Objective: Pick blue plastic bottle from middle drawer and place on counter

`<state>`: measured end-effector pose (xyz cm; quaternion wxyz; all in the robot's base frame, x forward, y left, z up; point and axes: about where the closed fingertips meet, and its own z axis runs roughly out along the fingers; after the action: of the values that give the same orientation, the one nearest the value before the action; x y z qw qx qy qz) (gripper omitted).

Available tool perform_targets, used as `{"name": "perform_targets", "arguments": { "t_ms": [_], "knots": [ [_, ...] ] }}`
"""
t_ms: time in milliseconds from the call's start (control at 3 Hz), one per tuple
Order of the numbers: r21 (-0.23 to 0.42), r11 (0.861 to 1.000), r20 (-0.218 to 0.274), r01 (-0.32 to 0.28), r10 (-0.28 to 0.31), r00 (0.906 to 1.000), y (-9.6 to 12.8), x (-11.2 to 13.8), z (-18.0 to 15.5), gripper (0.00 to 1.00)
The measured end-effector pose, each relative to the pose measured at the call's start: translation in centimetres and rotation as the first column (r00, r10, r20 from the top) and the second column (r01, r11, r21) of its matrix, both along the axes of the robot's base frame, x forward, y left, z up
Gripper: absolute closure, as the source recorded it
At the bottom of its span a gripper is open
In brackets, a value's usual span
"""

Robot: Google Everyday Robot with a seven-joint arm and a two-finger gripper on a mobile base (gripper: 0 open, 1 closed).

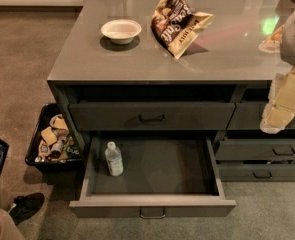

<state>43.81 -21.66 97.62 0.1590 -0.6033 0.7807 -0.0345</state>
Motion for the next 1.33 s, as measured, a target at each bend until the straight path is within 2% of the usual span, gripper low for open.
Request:
{"name": "perform_targets", "arguments": {
  "t_ms": [667,1000,1333],
  "knots": [
    [0.019,1.000,0.010,0.004,-0.004,0.9999,0.2,0.0,-0.5,0.00],
    [0.088,0.996,0.018,0.016,-0.018,0.9997,0.8,0.7,-3.2,0.00],
    [0.213,0.977,0.012,0.031,-0.034,0.9993,2.7,2.2,-8.5,0.00]
  ]
}}
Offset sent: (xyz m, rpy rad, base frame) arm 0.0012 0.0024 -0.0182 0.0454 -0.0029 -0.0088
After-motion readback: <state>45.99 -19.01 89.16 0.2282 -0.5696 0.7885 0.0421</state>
